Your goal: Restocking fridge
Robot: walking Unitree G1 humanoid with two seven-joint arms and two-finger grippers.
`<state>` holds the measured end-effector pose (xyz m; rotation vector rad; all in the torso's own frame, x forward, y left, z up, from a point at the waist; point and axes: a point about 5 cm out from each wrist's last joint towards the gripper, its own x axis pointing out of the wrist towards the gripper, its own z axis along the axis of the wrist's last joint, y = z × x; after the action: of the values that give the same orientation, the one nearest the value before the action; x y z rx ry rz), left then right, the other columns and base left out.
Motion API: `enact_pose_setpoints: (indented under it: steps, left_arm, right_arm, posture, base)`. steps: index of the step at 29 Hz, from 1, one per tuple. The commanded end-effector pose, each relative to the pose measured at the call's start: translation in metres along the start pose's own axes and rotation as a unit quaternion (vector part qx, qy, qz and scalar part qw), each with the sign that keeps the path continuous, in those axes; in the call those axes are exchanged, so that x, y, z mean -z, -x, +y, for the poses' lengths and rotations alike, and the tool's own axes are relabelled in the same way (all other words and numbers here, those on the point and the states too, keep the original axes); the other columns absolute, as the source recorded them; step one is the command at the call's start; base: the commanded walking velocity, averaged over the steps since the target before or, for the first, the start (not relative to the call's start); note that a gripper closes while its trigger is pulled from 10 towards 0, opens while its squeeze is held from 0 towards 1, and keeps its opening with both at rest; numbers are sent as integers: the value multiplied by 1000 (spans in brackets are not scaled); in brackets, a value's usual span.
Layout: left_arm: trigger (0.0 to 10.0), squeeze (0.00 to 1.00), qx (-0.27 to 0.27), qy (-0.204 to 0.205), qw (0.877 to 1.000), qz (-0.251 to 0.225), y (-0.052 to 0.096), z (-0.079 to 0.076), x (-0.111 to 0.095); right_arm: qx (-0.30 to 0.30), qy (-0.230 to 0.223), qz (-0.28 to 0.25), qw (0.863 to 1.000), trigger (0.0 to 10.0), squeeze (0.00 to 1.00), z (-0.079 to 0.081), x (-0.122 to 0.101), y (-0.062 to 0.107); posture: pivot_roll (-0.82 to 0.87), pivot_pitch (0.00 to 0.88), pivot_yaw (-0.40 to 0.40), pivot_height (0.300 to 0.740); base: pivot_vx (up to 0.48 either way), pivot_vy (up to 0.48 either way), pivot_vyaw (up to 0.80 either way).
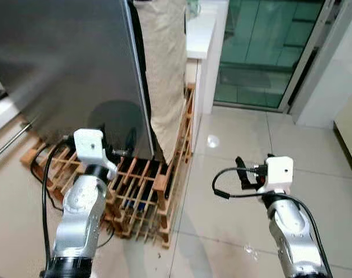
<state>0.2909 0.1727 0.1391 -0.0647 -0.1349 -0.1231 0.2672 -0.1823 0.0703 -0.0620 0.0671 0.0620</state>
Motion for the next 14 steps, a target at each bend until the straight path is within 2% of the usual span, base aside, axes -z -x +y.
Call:
enact_pose_setpoints:
  steps: [1,7,10,14]
  left_arm:
    - [10000,0,-14,8,1000,4,-7,3,-3]
    - [10000,0,-56,38,998,-12,-29,14,-21]
    - [10000,0,-69,44,997,-16,-31,18,-27]
    - [10000,0,-65,49,997,-18,-31,16,-29]
  right_arm:
    - [13,-8,-4,1000,10000,0,-4,-3,-3]
    - [17,-11,-10,1000,10000,0,-5,-7,-6]
    - [19,-11,-9,1000,10000,0,-5,-6,-5]
    - [21,-11,-6,1000,10000,0,-5,-4,-3]
  posture:
    - [-128,0,61,740]
    - [-142,0,70,740]
    - [-145,0,74,740]
    - [-145,0,74,740]
  base:
    - [0,0,0]
    - [0,0,0]
    - [0,0,0]
    - [0,0,0]
